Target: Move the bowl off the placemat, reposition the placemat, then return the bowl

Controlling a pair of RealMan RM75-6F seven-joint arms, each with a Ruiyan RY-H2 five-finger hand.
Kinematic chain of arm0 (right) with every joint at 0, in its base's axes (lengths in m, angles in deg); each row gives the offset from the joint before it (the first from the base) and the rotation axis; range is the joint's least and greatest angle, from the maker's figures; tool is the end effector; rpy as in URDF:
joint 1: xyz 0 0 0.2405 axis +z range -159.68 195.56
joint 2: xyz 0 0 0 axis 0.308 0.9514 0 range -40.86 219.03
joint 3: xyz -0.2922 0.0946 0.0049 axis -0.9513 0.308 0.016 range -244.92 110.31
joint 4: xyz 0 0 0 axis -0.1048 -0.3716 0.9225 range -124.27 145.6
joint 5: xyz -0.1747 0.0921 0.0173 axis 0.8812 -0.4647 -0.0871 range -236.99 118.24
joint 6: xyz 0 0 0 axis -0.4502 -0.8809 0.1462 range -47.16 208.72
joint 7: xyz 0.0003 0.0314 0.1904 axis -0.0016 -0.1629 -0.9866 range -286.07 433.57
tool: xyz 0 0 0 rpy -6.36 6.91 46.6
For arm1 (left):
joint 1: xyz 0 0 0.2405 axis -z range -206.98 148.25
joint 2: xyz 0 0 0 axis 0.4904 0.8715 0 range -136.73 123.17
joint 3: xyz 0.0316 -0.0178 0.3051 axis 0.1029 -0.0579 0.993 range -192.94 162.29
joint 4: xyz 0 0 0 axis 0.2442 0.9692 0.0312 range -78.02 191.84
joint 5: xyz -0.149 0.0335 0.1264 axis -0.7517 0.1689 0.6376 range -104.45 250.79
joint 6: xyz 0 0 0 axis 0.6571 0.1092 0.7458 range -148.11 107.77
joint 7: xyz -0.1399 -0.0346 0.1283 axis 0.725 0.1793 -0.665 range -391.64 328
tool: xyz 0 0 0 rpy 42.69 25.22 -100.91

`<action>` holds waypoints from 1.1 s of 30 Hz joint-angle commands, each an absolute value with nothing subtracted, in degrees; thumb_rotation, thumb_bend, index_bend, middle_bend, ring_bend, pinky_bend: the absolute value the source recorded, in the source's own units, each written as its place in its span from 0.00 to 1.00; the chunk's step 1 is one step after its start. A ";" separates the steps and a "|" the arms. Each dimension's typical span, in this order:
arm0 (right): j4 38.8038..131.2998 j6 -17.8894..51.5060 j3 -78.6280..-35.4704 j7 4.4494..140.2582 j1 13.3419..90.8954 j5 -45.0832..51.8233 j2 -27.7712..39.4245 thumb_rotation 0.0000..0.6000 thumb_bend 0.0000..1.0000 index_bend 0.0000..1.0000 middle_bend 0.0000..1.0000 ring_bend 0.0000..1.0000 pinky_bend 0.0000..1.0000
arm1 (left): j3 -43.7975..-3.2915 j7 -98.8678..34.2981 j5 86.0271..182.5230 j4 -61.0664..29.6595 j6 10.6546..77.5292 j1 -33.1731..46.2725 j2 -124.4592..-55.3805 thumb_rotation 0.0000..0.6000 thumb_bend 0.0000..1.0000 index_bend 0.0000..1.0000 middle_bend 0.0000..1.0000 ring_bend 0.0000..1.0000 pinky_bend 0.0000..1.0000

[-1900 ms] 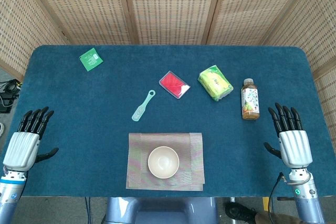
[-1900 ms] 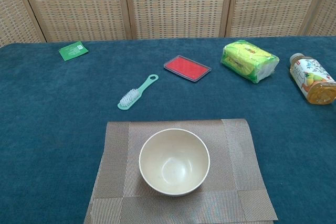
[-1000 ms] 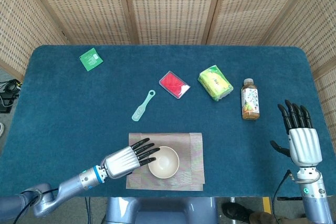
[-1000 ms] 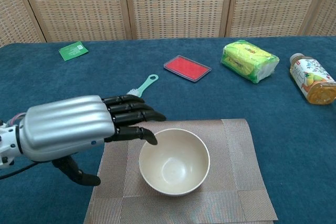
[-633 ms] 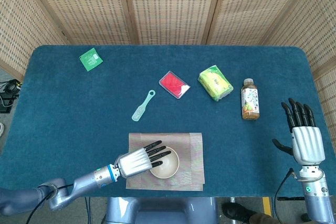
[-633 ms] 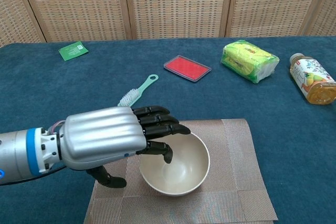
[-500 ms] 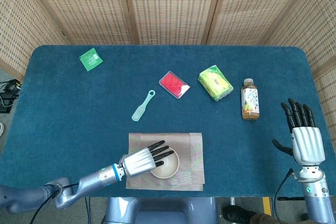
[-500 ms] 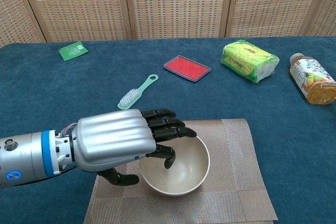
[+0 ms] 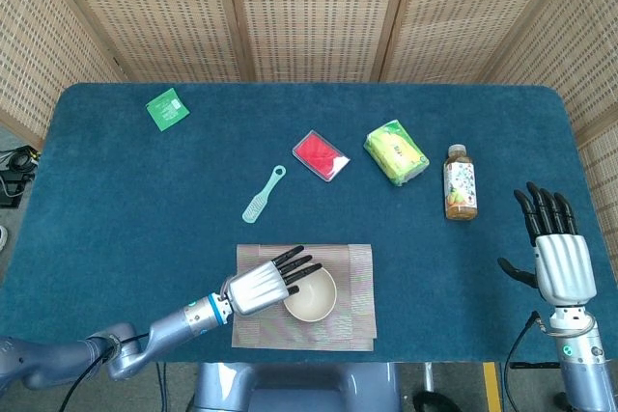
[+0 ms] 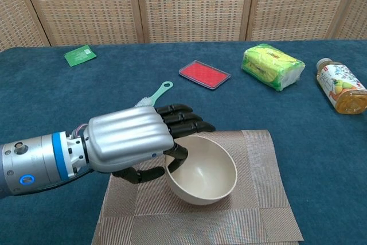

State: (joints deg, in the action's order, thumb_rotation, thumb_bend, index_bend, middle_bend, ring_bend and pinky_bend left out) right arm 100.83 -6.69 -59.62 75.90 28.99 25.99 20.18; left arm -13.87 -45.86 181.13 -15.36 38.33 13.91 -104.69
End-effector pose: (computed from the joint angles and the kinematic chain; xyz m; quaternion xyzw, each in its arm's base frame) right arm -0.3164 -0.2841 0.1892 0.5801 -0.3275 0.4593 0.5875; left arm -0.1199 0.3173 -0.1089 -0.8857 -0.0737 -0.3980 0.2273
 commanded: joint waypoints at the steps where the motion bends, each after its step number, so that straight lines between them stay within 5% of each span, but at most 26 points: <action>1: 100.93 -6.73 -59.65 75.96 28.93 26.15 20.20 1.00 0.00 0.02 0.00 0.00 0.00 | -15.50 -45.52 179.69 -15.78 40.08 13.83 -103.39 1.00 0.52 0.62 0.00 0.00 0.00; 11: 101.47 -6.68 -60.00 76.19 28.80 27.13 20.22 1.00 0.00 0.02 0.00 0.00 0.00 | -21.14 -42.55 172.03 -14.97 44.41 12.01 -96.94 1.00 0.52 0.63 0.00 0.00 0.00; 18: 101.97 -6.90 -60.32 76.72 28.65 28.00 20.13 1.00 0.00 0.03 0.00 0.00 0.00 | -25.38 -32.85 162.00 -6.57 44.09 9.46 -93.74 1.00 0.52 0.64 0.00 0.00 0.00; 33: 101.76 -5.00 -60.65 78.72 29.26 27.98 18.94 1.00 0.00 0.03 0.00 0.00 0.00 | -28.09 -19.21 148.18 23.38 30.89 9.52 -103.31 1.00 0.52 0.64 0.00 0.00 0.00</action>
